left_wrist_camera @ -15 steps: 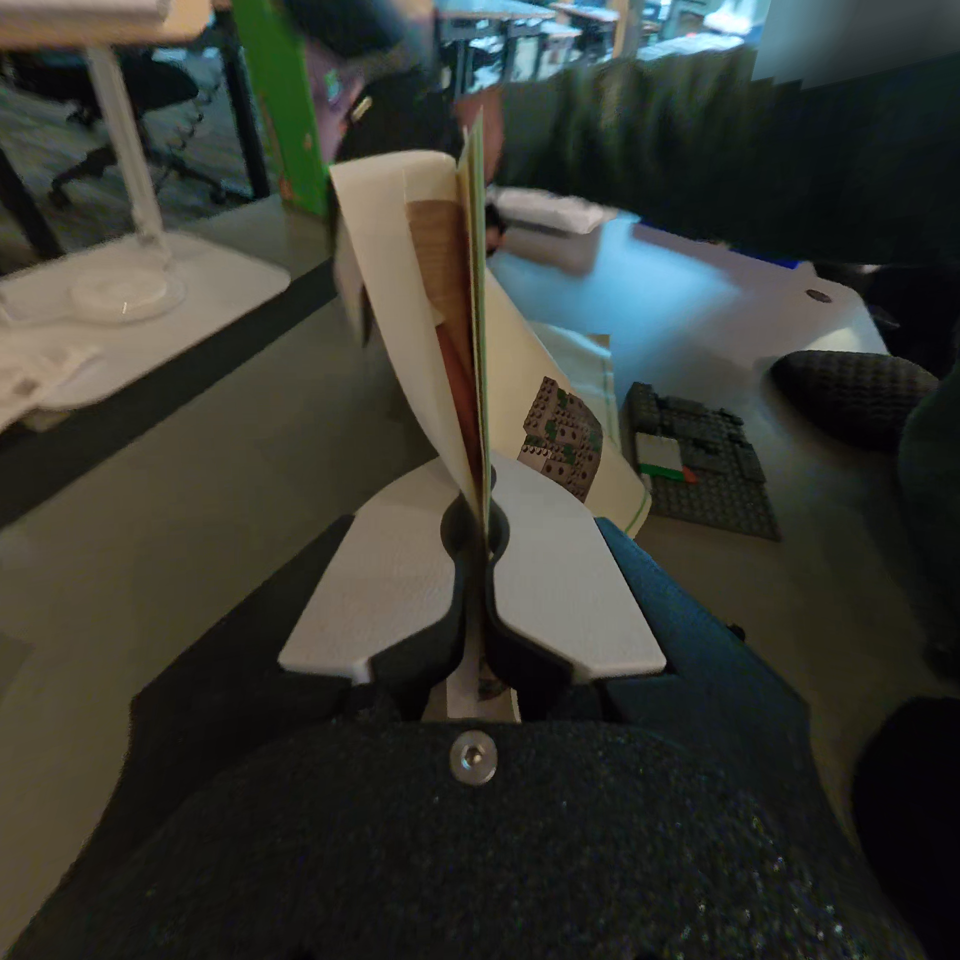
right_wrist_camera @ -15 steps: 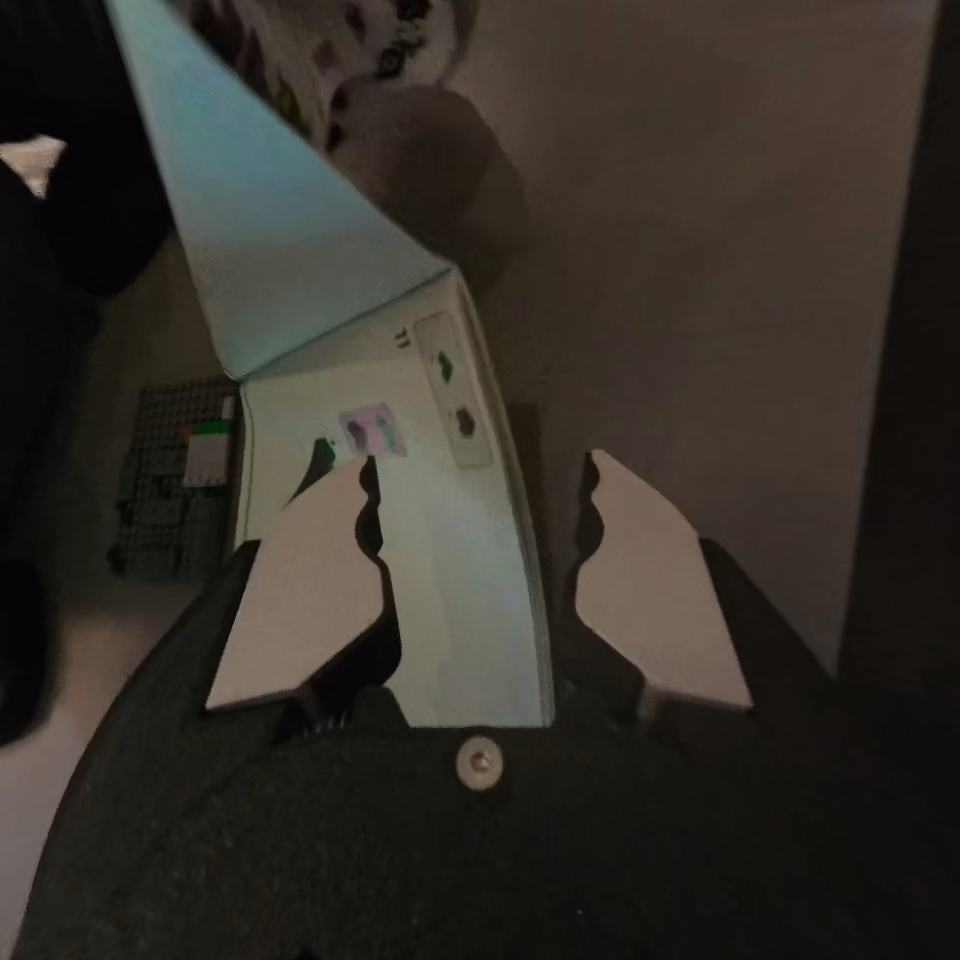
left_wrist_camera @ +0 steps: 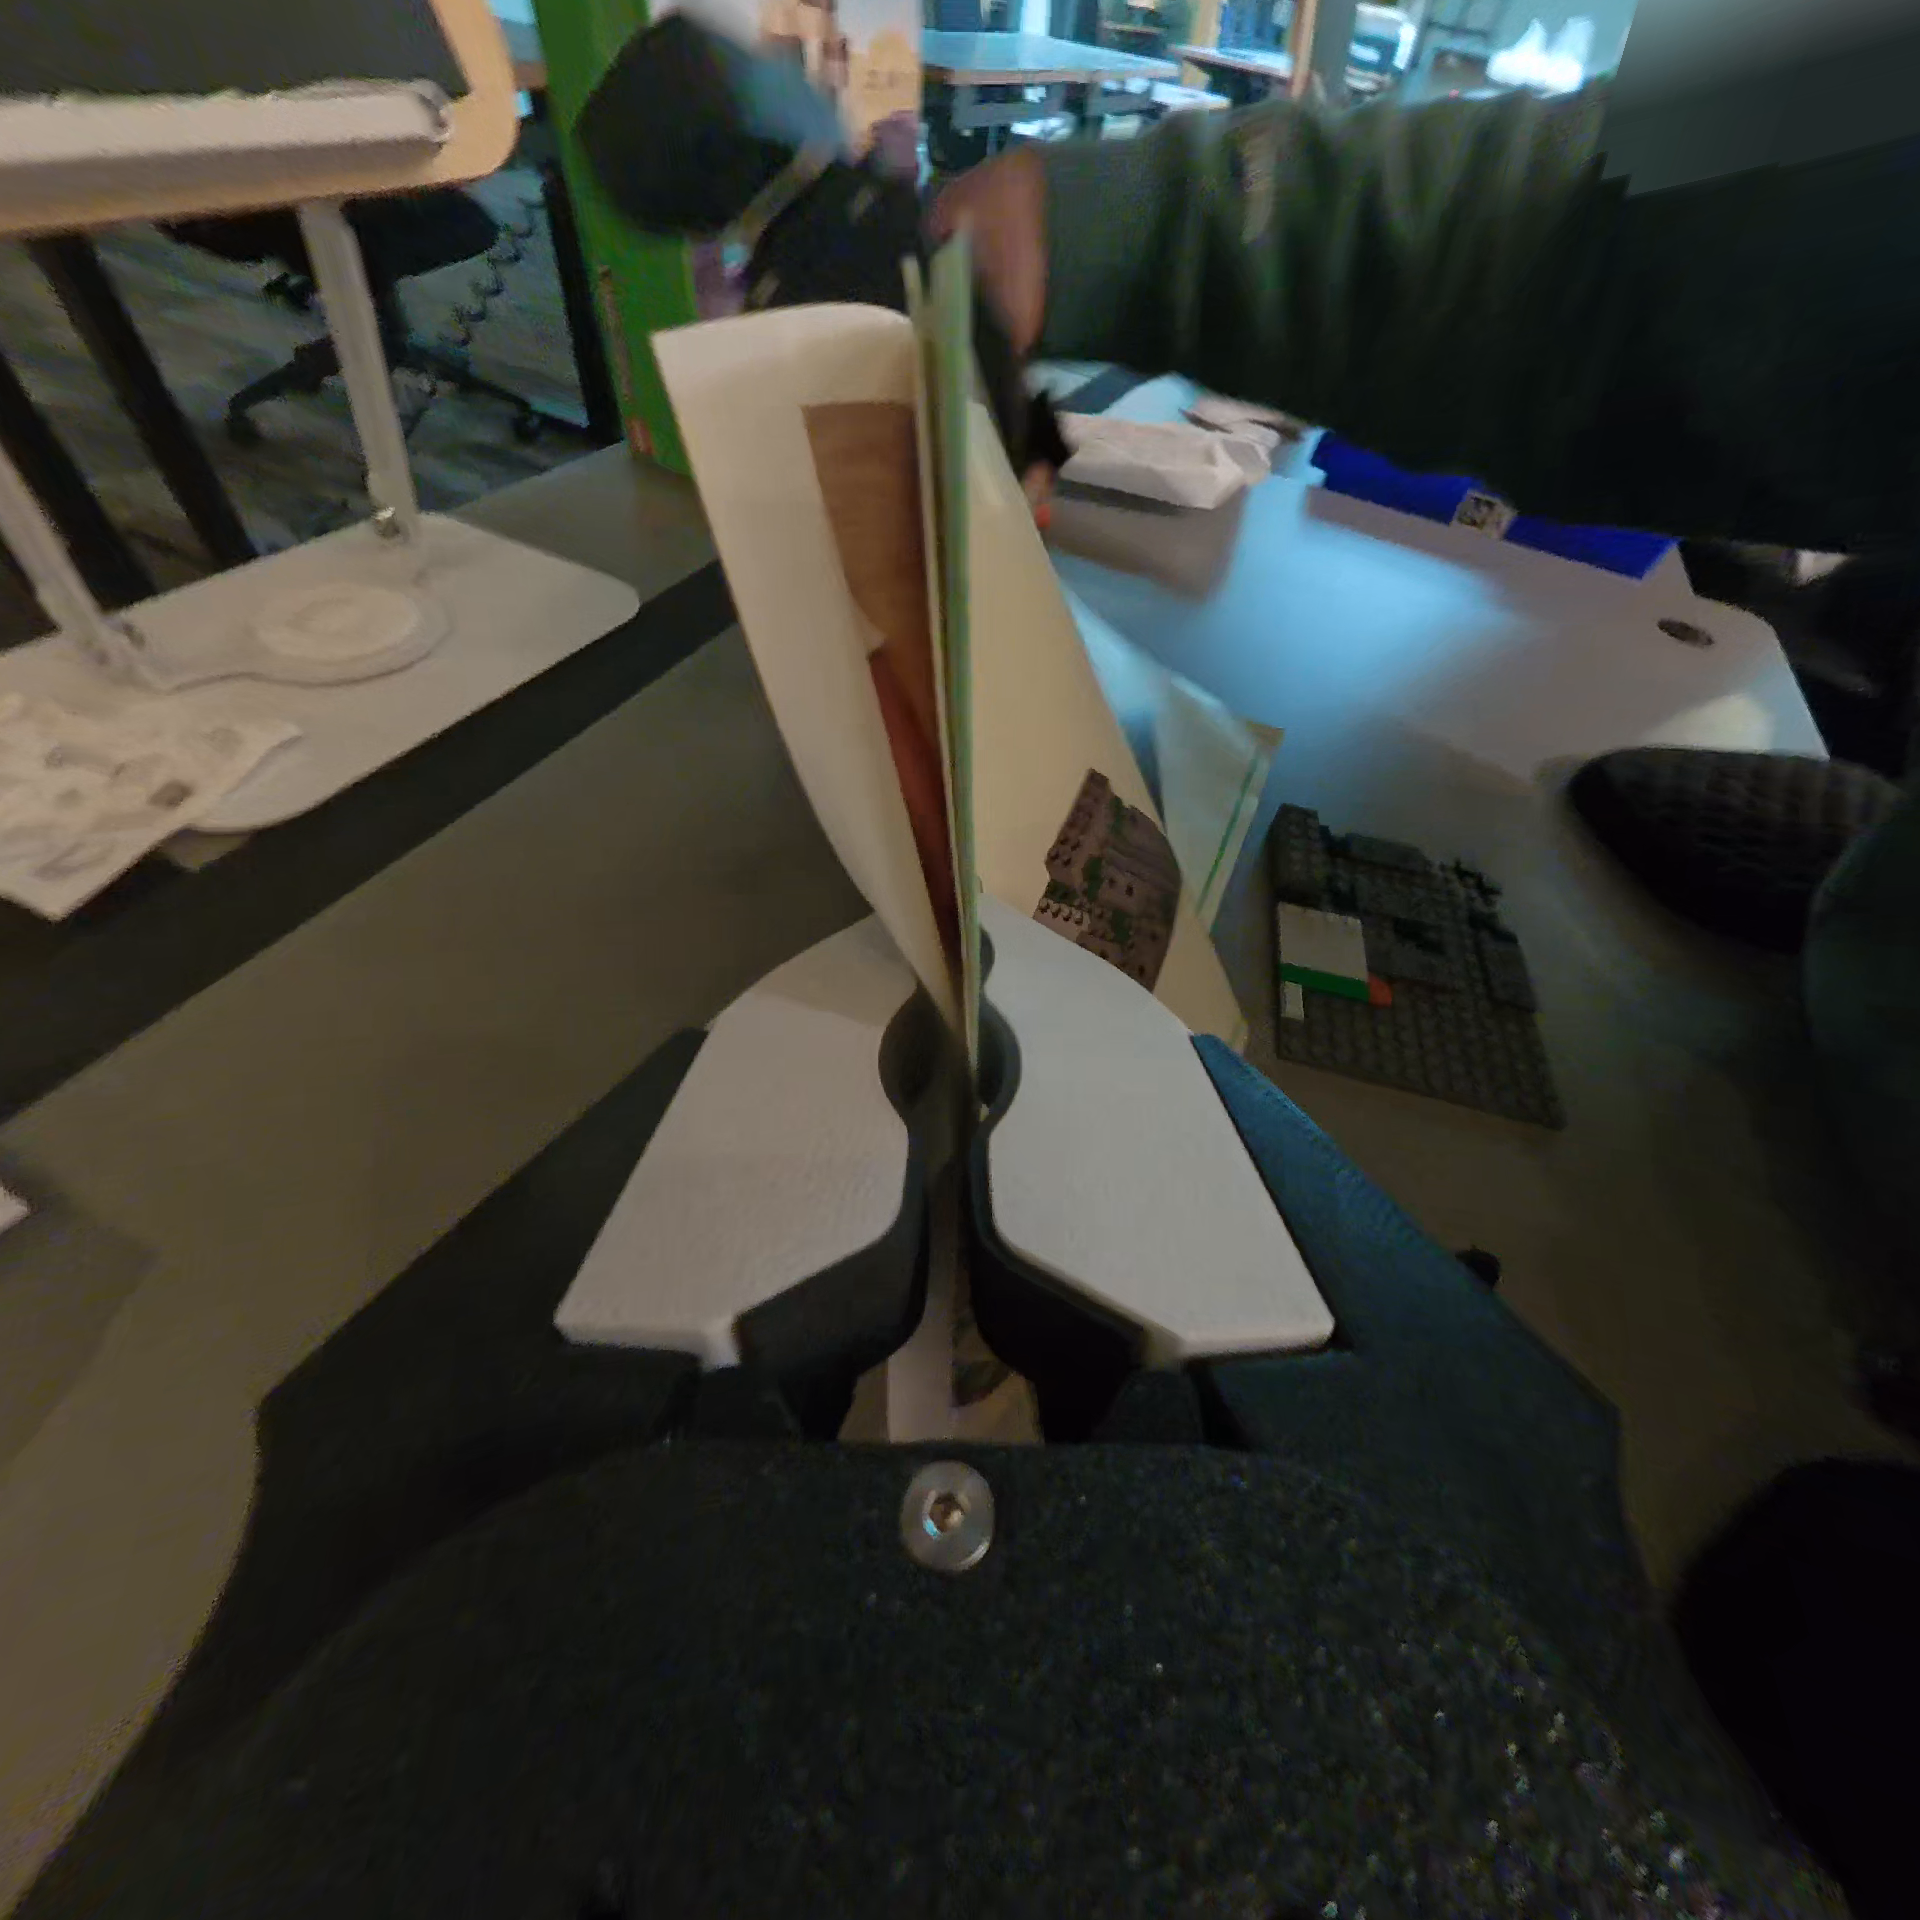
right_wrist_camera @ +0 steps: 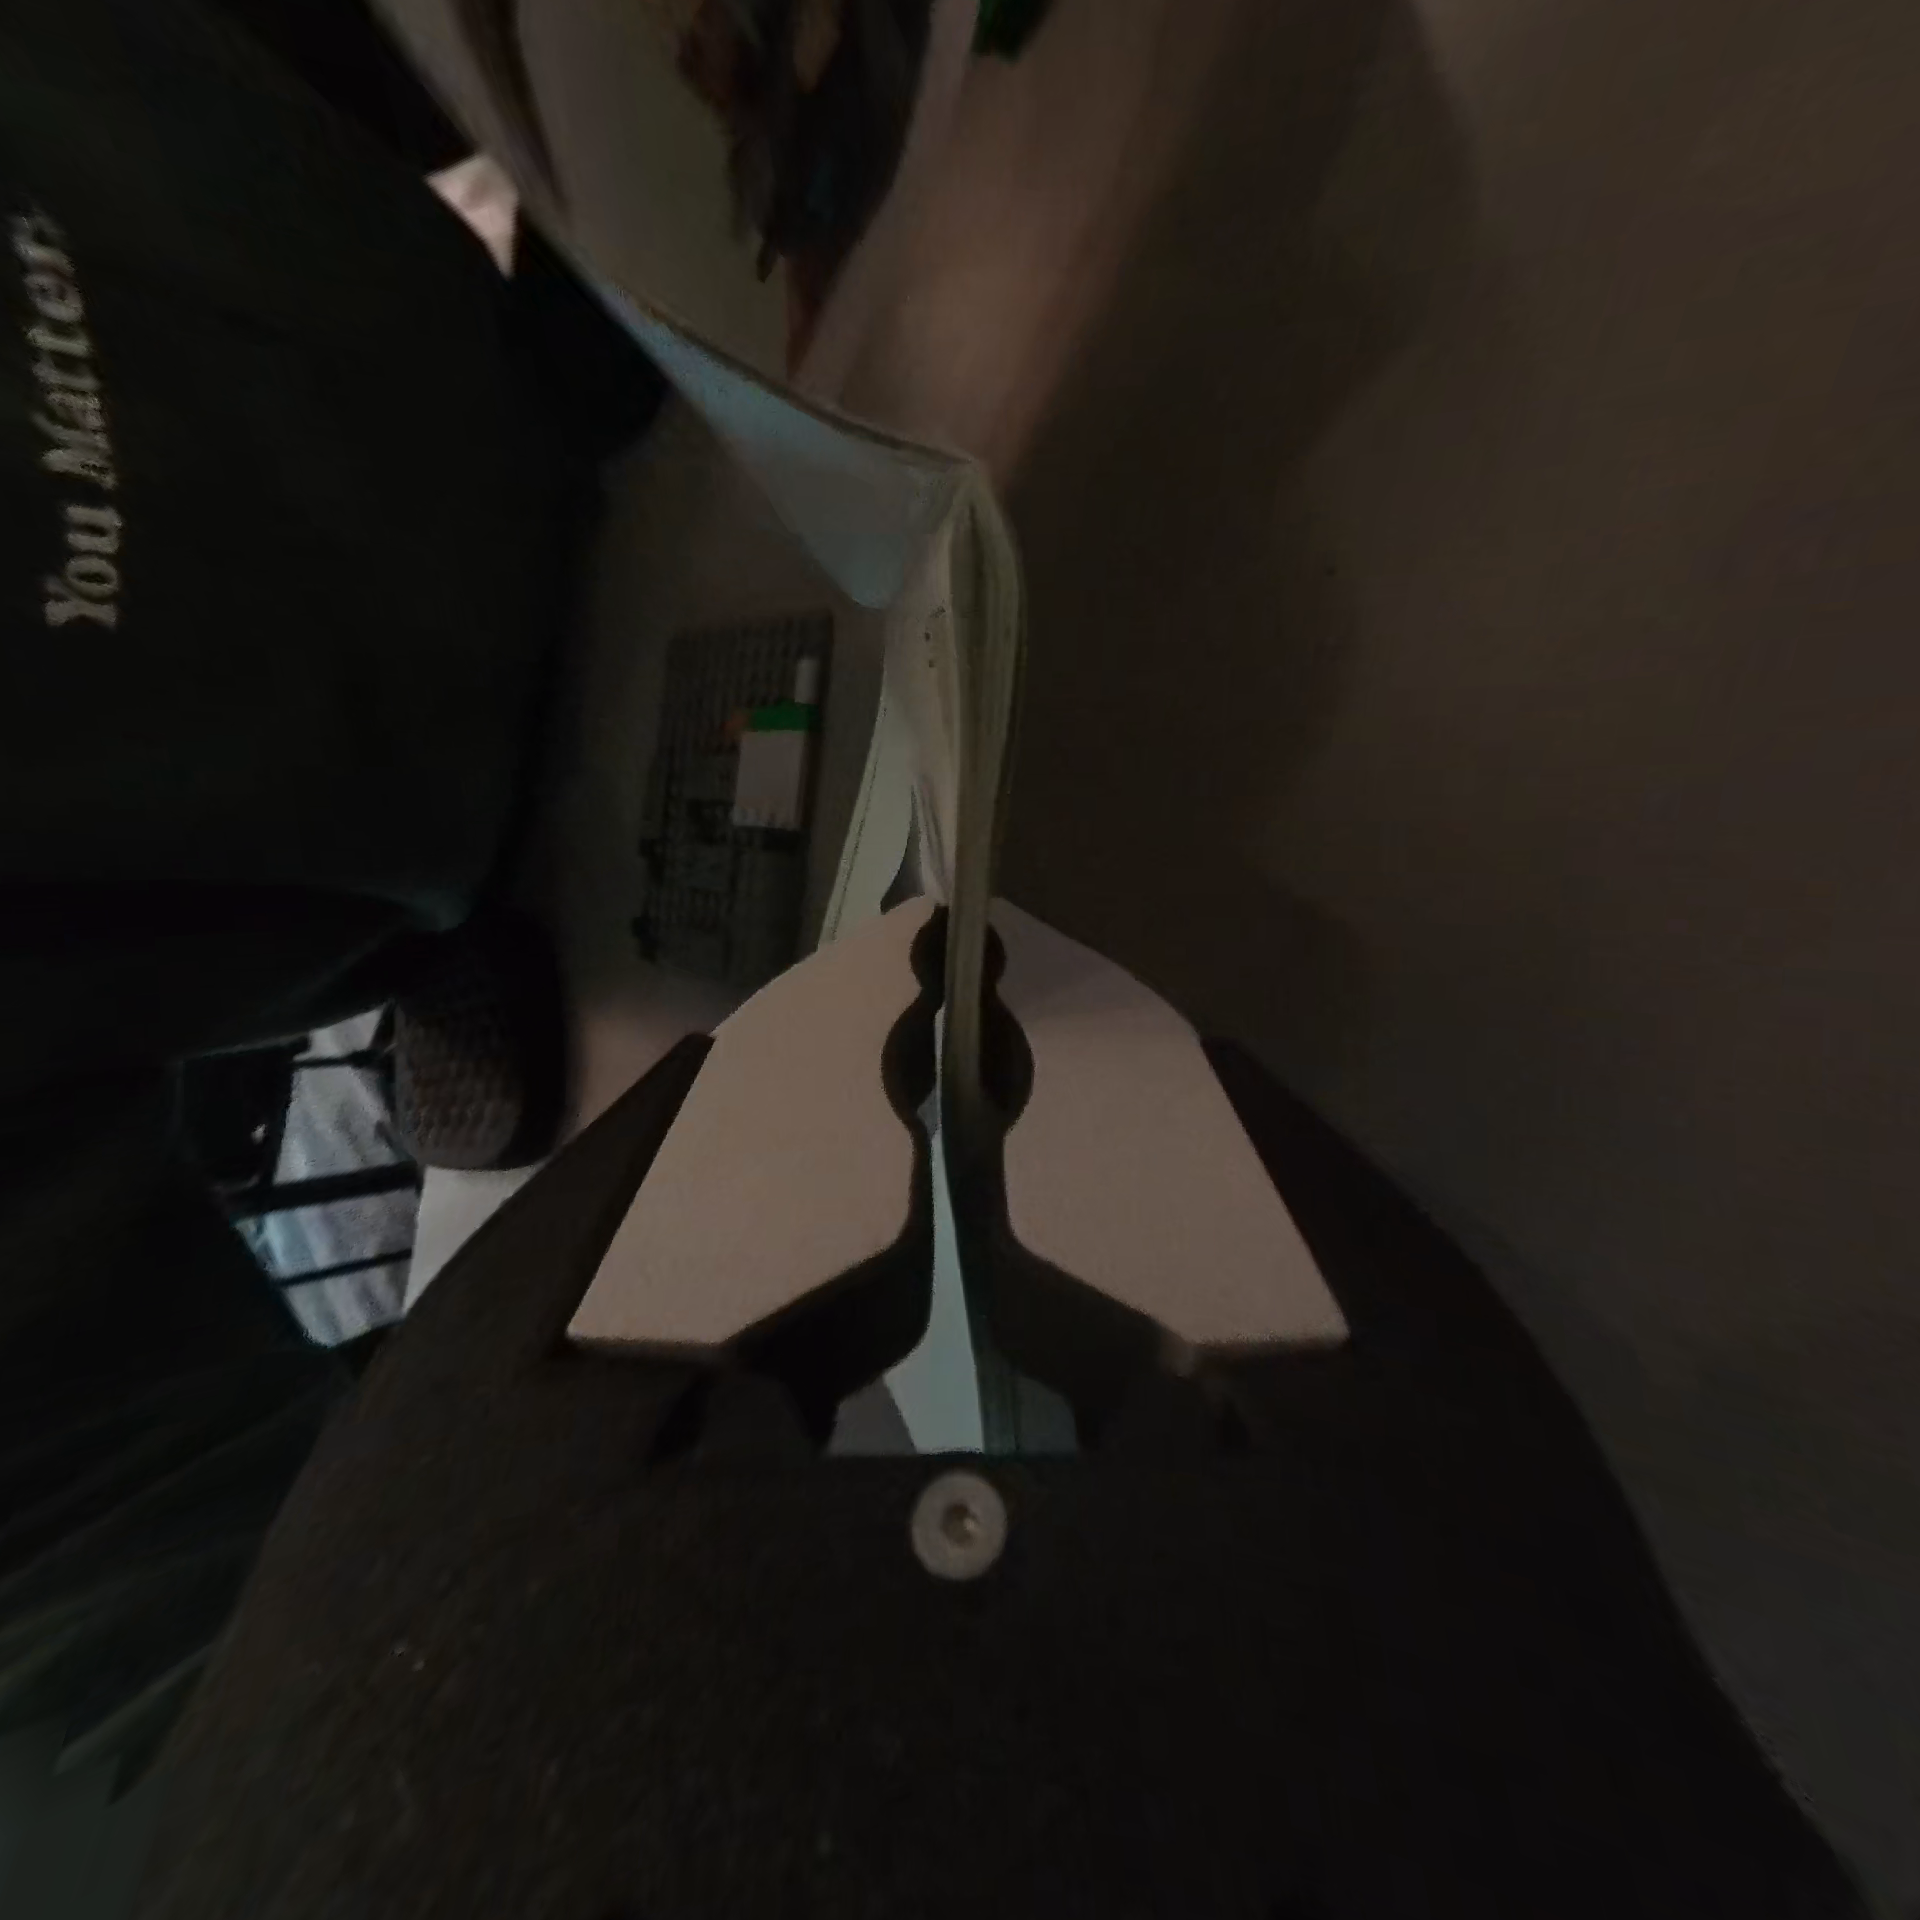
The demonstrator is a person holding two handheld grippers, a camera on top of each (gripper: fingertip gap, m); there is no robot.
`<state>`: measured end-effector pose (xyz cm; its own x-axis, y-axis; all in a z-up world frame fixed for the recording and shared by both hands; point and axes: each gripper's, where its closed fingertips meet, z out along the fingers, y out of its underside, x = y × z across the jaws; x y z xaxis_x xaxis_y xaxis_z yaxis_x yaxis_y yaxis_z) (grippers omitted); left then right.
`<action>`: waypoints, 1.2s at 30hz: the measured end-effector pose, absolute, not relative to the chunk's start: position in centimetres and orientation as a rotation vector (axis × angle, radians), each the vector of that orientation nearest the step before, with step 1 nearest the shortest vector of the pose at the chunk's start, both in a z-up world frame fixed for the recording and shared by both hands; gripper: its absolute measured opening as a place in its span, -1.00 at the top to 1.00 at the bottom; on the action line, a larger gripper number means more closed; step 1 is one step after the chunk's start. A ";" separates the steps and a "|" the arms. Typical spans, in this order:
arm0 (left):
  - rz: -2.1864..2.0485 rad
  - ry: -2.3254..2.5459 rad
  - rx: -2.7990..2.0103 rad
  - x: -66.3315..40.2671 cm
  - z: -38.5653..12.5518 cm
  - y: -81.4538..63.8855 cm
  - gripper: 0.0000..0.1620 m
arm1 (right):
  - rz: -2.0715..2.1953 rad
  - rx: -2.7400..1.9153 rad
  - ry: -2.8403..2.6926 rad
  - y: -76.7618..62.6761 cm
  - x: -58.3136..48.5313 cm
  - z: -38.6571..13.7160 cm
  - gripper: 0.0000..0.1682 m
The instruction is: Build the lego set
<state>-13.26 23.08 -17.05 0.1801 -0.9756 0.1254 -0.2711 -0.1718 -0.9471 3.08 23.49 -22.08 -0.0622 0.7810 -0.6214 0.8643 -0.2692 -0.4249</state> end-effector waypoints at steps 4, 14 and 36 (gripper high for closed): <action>-1.033 1.110 -1.728 -13.8 -18.5 24.2 0.94 | -1.043 2.245 1.763 23.7 5.6 -20.6 0.97; -0.778 0.896 -1.952 -14.9 -20.4 27.5 0.83 | -0.651 2.539 1.592 25.5 7.8 -18.5 0.97; -0.347 0.839 -1.892 -13.4 -19.5 22.3 1.00 | -0.561 2.623 2.074 25.5 5.6 -17.4 0.97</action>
